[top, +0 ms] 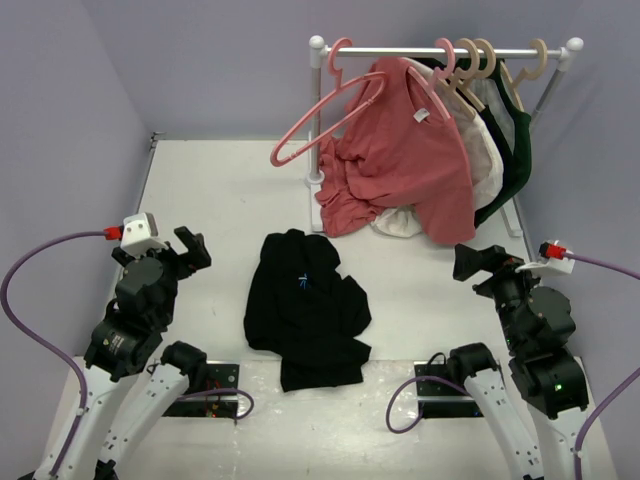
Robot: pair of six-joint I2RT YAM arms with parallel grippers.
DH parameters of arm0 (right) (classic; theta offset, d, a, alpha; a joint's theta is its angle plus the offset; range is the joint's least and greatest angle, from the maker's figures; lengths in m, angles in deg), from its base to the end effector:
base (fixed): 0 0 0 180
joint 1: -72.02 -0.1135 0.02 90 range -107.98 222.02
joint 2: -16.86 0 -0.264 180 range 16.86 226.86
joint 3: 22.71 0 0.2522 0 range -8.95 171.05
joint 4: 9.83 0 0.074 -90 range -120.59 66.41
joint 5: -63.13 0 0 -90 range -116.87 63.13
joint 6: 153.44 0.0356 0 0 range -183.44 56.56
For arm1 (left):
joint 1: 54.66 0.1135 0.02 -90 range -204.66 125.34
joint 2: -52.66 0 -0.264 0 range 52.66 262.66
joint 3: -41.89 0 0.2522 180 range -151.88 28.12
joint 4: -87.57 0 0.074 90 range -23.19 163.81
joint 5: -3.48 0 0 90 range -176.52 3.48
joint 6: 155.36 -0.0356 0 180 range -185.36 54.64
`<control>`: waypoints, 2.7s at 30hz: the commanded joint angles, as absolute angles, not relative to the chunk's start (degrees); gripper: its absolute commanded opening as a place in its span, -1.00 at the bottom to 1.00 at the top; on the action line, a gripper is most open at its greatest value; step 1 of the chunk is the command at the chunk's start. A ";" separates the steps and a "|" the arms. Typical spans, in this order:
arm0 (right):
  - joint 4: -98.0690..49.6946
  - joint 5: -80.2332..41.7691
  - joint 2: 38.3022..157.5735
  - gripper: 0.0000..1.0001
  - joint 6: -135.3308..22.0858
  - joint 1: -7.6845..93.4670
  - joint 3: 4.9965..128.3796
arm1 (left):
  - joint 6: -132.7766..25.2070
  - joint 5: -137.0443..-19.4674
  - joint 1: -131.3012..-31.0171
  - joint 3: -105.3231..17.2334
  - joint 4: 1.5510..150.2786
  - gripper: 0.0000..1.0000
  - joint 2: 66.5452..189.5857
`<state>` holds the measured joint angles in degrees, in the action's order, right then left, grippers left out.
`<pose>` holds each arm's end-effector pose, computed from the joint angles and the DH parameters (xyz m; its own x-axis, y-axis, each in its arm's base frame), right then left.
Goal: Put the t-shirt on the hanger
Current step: Pick up the hanger from the clothesline.
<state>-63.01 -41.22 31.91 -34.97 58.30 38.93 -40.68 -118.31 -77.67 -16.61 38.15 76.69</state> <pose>0.0469 0.0024 0.3528 -0.0935 0.4526 -0.8868 0.0614 0.8916 0.4485 0.0879 -0.0170 0.3368 -0.1589 -0.3181 -0.9346 -0.2229 0.9338 -0.2799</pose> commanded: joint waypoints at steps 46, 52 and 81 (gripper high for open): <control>-54.84 -61.65 133.13 0.97 -39.90 27.08 127.88 | -41.91 -113.73 -73.73 -16.17 41.03 1.00 82.03; -50.94 -67.16 136.71 0.77 -42.86 26.58 124.45 | -42.16 -112.62 -73.73 -16.03 41.35 1.00 81.94; -35.98 -62.53 104.75 -0.48 -44.11 32.81 76.84 | -42.43 -111.83 -73.82 -15.65 41.73 1.00 79.73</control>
<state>-37.79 -66.31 105.19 -44.67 29.73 78.48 -41.05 -112.23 -74.17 -16.08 39.07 80.23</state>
